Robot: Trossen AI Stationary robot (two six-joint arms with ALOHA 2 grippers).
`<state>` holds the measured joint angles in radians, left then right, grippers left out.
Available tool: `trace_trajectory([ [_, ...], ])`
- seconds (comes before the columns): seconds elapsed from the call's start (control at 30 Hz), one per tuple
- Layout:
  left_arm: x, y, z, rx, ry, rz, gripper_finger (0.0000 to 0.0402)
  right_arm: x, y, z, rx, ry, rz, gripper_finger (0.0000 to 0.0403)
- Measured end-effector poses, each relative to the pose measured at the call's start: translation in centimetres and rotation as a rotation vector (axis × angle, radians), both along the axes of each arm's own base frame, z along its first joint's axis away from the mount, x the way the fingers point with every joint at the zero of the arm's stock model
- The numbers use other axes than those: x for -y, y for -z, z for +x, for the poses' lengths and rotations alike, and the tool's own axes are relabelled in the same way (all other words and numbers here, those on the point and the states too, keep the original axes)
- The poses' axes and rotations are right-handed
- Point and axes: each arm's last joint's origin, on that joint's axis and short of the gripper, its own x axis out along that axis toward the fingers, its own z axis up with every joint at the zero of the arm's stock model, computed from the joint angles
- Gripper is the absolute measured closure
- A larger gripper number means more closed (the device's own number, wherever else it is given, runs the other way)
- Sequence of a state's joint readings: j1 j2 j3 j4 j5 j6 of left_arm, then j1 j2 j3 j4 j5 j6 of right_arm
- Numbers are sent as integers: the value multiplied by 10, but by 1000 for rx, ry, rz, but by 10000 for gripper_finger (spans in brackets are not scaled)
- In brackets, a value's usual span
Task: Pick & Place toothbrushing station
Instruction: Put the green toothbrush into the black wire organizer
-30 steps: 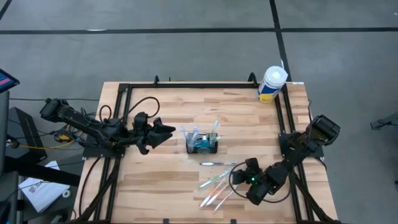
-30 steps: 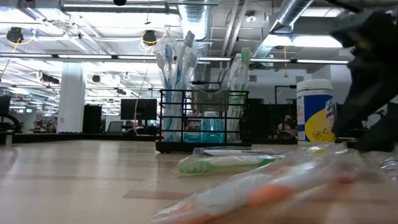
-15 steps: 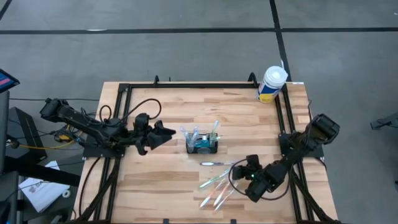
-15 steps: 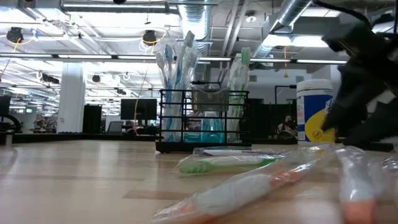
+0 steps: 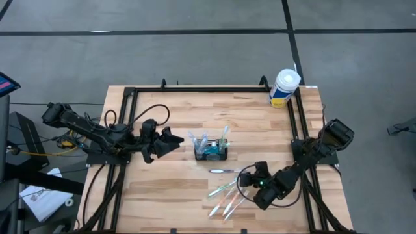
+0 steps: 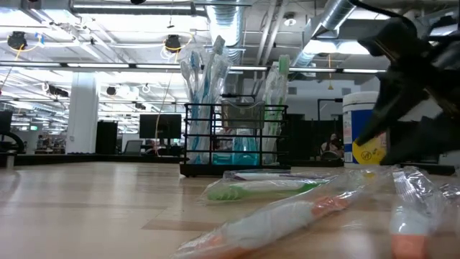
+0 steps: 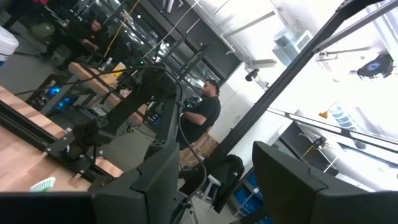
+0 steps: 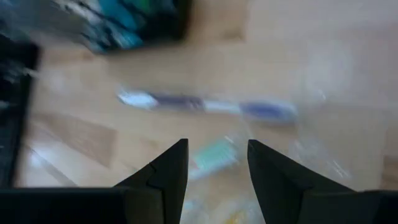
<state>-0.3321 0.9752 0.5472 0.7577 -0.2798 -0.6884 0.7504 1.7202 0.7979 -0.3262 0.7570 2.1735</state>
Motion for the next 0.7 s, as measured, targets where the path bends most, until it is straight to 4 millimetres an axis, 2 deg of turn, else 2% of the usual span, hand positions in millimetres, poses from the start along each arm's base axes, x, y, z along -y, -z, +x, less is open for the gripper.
trace_trajectory([
  [0.17, 0, 2, 1, -21, 6, 7, 204, -8, 16, -2, -66, -36, 34, 247],
  [0.3, 1, 2, 1, -19, 28, 8, 204, -16, 19, -4, -43, -59, 45, 247],
  [0.47, 1, 2, 1, -20, 33, -7, 204, -25, 3, -11, -68, -122, 102, 247],
  [0.7, 1, 2, 1, -21, 34, -10, 204, -41, -12, -31, -108, -207, 65, 247],
])
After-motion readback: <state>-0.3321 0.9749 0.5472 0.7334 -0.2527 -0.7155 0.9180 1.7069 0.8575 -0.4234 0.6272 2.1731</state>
